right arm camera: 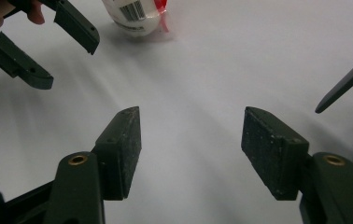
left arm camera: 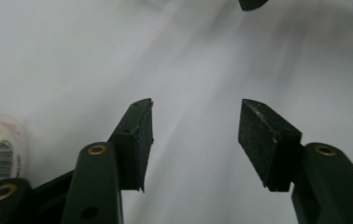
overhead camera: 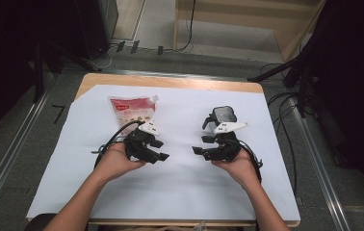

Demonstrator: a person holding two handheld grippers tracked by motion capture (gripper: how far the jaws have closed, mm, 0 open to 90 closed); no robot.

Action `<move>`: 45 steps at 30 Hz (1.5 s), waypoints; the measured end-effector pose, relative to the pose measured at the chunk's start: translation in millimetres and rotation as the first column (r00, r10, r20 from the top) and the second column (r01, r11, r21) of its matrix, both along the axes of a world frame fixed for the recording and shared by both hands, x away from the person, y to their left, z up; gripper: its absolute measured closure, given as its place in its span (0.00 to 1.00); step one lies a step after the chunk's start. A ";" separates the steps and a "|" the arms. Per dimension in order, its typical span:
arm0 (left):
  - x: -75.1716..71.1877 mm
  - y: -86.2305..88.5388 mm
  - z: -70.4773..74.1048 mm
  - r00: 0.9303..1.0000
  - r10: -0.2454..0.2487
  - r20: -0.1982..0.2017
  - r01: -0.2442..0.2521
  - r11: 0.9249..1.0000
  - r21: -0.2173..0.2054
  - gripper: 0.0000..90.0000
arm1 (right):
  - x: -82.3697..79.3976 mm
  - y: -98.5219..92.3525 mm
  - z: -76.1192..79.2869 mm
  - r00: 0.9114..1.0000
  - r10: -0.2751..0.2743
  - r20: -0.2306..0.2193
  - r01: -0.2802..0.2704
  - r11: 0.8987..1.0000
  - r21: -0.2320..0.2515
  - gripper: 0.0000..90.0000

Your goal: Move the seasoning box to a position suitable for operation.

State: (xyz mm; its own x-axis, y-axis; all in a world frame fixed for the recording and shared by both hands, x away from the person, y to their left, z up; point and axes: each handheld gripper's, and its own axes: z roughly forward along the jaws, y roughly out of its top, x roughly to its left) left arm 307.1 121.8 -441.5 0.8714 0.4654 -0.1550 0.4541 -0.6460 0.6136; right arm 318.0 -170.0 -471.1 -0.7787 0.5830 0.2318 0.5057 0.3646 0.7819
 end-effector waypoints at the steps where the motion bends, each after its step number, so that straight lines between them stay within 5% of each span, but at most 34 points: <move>1: 0.0 0.0 0.0 1.000 0.000 0.000 0.000 1.000 0.000 0.46 | 0.0 0.0 0.0 1.000 0.000 0.000 0.000 1.000 0.000 0.43; 5: -0.5 6.2 0.3 0.999 -0.015 -0.036 0.015 1.000 -0.021 0.41 | 0.2 0.7 -3.9 1.000 0.008 -0.008 -0.008 0.999 -0.033 0.46; 10: -0.5 14.5 6.1 1.000 -0.005 -0.028 0.004 0.998 -0.056 0.44 | 0.9 2.7 -7.2 1.000 0.017 -0.019 -0.018 0.999 -0.049 0.49; 15: -7.9 15.9 10.1 0.999 -0.024 -0.033 0.023 0.999 -0.043 0.48 | -0.6 0.2 -1.7 1.000 -0.002 0.011 0.003 0.997 -0.071 0.57; 18: -9.1 16.9 9.9 0.999 -0.031 -0.028 0.031 0.999 -0.014 0.47 | 0.0 -1.9 3.1 1.000 -0.020 0.006 0.020 0.999 -0.045 0.58; 21: -5.0 18.8 6.5 0.998 -0.021 -0.053 0.020 1.000 -0.021 0.47 | -0.3 -1.8 4.1 1.000 -0.025 0.008 0.025 0.998 -0.057 0.56; 33: -2.0 22.8 8.3 0.999 -0.024 -0.031 0.023 0.999 -0.033 0.46 | 2.0 -11.3 4.0 0.998 -0.056 -0.002 0.056 0.998 -0.036 0.56; 45: -2.1 26.3 8.8 1.000 -0.006 -0.026 0.005 1.000 -0.031 0.46 | 3.1 -20.4 1.3 0.996 -0.093 0.004 0.093 0.993 -0.072 0.55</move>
State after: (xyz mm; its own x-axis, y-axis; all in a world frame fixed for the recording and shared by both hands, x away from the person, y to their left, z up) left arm 305.0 148.1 -432.7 0.8693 0.4556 -0.1917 0.4669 -0.6296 0.6210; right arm 321.1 -190.4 -469.8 -0.7207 0.6679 0.1858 0.5392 0.3716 0.7557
